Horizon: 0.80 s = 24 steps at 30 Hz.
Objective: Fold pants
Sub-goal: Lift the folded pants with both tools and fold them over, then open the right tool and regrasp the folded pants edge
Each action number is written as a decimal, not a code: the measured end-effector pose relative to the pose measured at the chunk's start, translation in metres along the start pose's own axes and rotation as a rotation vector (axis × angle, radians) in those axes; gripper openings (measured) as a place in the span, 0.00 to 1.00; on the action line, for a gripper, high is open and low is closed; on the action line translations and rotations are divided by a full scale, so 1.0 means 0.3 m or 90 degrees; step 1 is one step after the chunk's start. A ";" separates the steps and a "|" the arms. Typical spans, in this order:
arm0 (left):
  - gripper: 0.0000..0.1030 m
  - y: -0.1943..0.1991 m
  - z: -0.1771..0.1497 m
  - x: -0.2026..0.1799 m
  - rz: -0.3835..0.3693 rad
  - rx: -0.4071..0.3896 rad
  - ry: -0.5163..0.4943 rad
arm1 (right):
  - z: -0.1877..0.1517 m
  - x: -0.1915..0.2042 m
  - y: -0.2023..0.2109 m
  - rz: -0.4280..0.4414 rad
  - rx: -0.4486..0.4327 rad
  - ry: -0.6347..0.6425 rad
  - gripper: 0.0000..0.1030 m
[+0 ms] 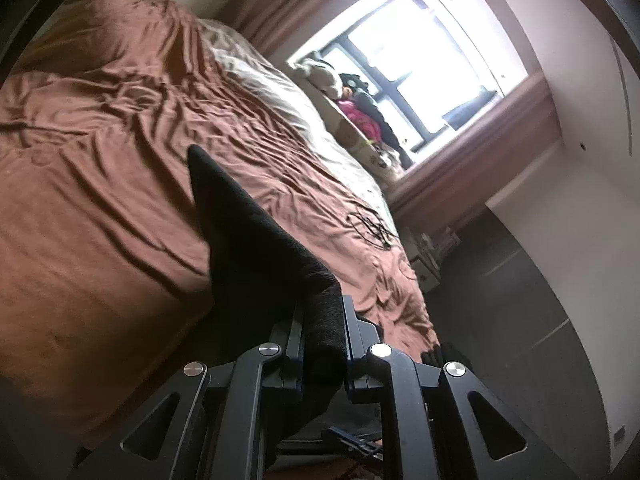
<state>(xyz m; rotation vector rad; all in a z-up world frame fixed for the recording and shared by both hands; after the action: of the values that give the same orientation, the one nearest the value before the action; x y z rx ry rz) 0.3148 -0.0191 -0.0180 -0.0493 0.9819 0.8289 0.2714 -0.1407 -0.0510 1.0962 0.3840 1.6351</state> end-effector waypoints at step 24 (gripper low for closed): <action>0.14 -0.389 -0.206 -0.344 -0.091 0.150 -0.089 | -0.102 -0.409 0.405 -0.034 -0.165 -0.152 0.52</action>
<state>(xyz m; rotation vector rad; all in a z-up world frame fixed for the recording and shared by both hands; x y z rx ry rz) 0.3161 -0.1867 -0.0133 0.1387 0.9268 0.5744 0.1747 -0.2863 -0.0363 1.0576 0.0427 1.4408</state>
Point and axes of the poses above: each gripper's, at about its wrist camera, not at the fingertips, and y roughly against the way its jaws point, x to its left, z to its top, the point moved 4 cm from there along -y, roughly the way its jaws point, and after that the axes turned 7 degrees about -z, right-handed, at the moved point
